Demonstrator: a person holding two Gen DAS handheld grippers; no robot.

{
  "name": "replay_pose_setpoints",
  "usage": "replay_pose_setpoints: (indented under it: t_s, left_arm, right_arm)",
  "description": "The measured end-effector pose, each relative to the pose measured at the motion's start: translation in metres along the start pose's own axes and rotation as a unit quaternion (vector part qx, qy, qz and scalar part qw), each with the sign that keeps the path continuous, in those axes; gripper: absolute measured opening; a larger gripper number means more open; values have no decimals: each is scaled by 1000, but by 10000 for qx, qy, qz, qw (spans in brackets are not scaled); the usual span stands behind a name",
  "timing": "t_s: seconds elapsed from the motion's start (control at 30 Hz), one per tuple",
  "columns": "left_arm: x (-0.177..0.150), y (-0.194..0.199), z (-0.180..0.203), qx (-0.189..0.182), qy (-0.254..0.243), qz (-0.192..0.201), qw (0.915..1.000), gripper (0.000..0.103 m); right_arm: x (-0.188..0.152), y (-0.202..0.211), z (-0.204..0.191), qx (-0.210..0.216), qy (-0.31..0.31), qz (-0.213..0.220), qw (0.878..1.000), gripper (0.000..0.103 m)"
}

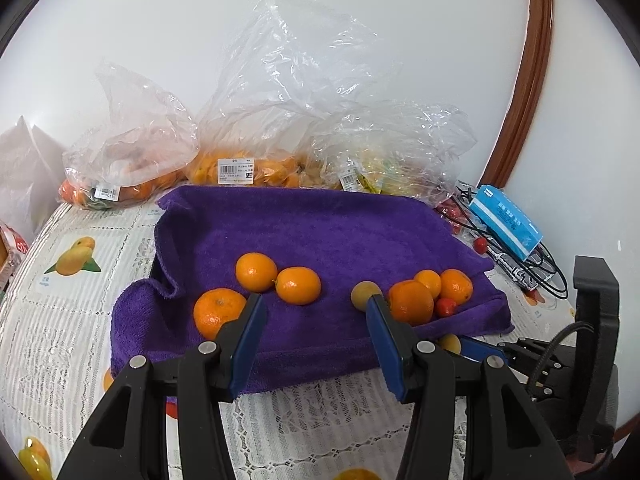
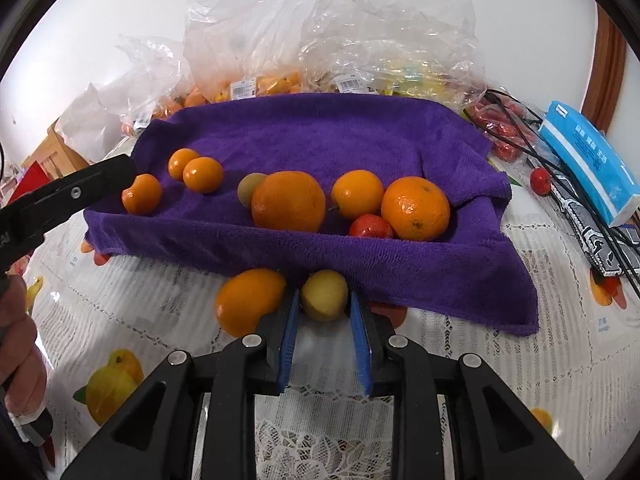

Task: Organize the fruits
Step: 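Grasp a small yellow fruit from the sheet with the right tool, then grasp an orange from the sheet with the left tool while the right tool holds the yellow fruit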

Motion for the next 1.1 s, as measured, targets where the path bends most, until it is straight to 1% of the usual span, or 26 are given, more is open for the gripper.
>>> replay_pose_setpoints:
  t_s: [0.13, 0.2, 0.27, 0.37, 0.47, 0.57, 0.7, 0.77, 0.83, 0.97, 1.07, 1.1]
  left_arm:
    - [-1, 0, 0, -31, 5, -19, 10000, 50]
    - [-2, -1, 1, -27, -5, -45, 10000, 50]
    - [-3, -2, 2, -33, -38, -59, 10000, 50]
    - [-4, -4, 3, -23, -72, -66, 9999, 50]
    - [-7, -6, 6, -117, -83, -128, 9998, 50]
    - [-11, -6, 16, -311, -177, -199, 9992, 50]
    - [-20, -5, 38, -506, -443, -238, 9975, 50]
    - [-29, -8, 52, -585, -627, -348, 9957, 50]
    - [-37, -11, 66, -693, -804, -434, 9934, 50]
    - [-50, -16, 89, -700, -1154, -539, 9894, 50]
    - [-54, -24, 95, -534, -1233, -658, 9887, 50]
    - [-54, -27, 96, -534, -1206, -704, 9888, 50]
  right_arm:
    - [1, 0, 1, 6, -42, 48, 10000, 29]
    - [1, 1, 1, 75, -22, 46, 10000, 25]
    - [2, 4, 1, 52, 20, 71, 10000, 25]
    - [8, 16, 0, 17, 111, 291, 9995, 25]
    - [12, 28, 4, -23, 160, 479, 9987, 25]
    - [18, 44, 19, -253, 54, 703, 9972, 25]
    - [27, 64, 46, -329, -349, 1036, 9935, 25]
    - [27, 68, 60, -400, -552, 1096, 9916, 25]
    - [28, 69, 69, -473, -711, 1065, 9906, 25]
    - [30, 80, 74, -396, -796, 1238, 9883, 25]
    - [30, 83, 74, -425, -755, 1297, 9878, 25]
    - [29, 83, 74, -444, -746, 1271, 9881, 25]
Point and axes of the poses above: each gripper's, at about its wrist camera, not at the fingertips, and y roughly against the way its jaws point, z to its right, x to its top, the point moved 9 cm from there along -y, roughly the way its jaws point
